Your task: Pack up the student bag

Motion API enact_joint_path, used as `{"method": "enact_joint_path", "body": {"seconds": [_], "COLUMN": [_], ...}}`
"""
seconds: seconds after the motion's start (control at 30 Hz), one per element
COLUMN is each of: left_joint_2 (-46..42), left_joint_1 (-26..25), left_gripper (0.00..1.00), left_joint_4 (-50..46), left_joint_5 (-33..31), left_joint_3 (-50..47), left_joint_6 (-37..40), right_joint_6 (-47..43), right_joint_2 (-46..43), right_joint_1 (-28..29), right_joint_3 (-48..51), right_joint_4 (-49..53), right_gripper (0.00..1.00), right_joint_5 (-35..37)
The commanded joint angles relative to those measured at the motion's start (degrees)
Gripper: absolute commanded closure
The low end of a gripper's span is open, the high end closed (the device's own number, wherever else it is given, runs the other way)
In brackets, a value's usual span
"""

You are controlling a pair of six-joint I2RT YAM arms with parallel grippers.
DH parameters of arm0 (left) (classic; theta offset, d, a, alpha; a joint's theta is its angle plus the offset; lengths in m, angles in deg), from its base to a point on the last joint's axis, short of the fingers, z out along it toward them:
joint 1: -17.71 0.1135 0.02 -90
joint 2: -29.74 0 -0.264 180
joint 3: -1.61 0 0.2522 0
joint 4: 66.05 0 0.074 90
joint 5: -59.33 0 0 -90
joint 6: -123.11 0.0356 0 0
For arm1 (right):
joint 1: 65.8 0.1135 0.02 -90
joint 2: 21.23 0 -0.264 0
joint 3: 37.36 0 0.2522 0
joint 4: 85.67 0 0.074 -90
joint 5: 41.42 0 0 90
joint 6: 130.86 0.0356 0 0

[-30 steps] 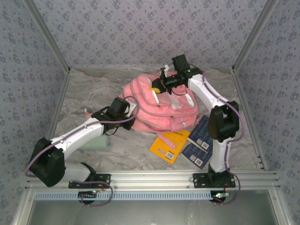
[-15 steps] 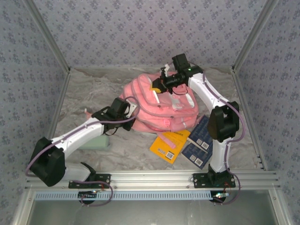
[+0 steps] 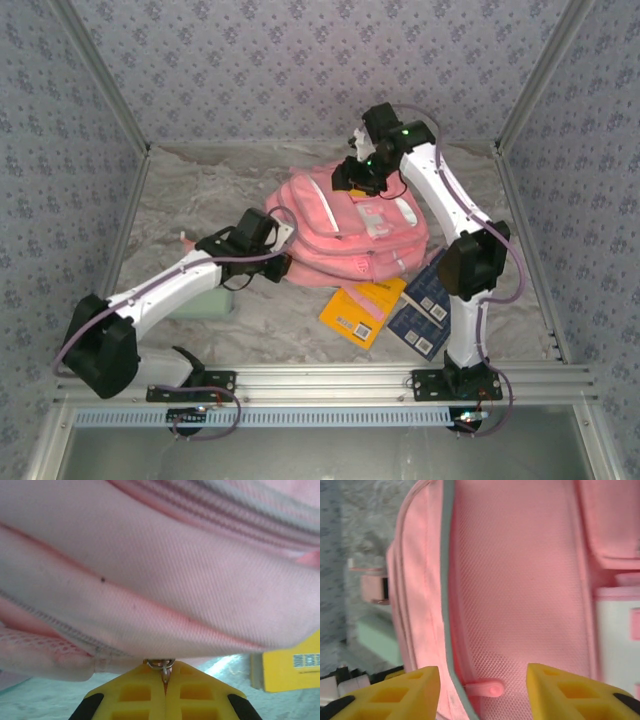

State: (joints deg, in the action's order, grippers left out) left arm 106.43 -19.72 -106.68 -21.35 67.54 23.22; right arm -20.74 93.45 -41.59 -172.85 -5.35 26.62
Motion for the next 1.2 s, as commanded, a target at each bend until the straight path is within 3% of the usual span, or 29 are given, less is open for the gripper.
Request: {"method": "enact_joint_path", "body": {"seconds": [0.0,0.13,0.27,0.4,0.53,0.63,0.83,0.97,1.17], "left_joint_2": [1.5,2.1,2.3,2.9,5.3,7.7,9.8,9.6,8.5], "left_joint_1": [-1.4,-3.7,-6.3,-8.6,-11.6,-13.5,-15.9,-16.7,-16.8], "left_gripper": [1.0,1.0,1.0,1.0,1.0,1.0,1.0,1.0,1.0], "left_joint_4": [2.2,4.8,8.6,12.8,14.4,14.5,14.8,13.1,8.3], "left_joint_5": [6.2,8.3,9.2,10.6,10.6,10.8,10.8,9.9,7.4], "left_joint_3": [2.7,2.3,2.6,3.2,5.3,7.6,9.7,10.0,9.9], "left_joint_6": [-6.5,-9.8,-13.1,-16.3,-17.0,-16.9,-16.5,-15.4,-11.7], "right_joint_6": [-2.8,3.1,15.3,33.2,48.1,54.9,58.9,58.5,53.8], "right_joint_2": [-5.9,-17.3,-31.7,-44.6,-51.6,-54.1,-52.3,-50.6,-50.4], "right_joint_1": [0.9,0.1,-1.1,-1.7,1.3,4.9,7.3,7.0,6.0], "right_joint_3": [0.0,12.5,34.1,56.2,73.6,79.9,85.0,85.7,84.1], "right_joint_4": [4.1,-2.9,-16.6,-30.9,-46.8,-53.6,-59.8,-61.4,-56.0], "right_gripper": [0.46,0.47,0.49,0.45,0.37,0.34,0.35,0.49,0.87], "right_joint_5": [14.6,15.7,6.3,-2.4,-3.1,0.3,3.5,4.4,7.3]}}
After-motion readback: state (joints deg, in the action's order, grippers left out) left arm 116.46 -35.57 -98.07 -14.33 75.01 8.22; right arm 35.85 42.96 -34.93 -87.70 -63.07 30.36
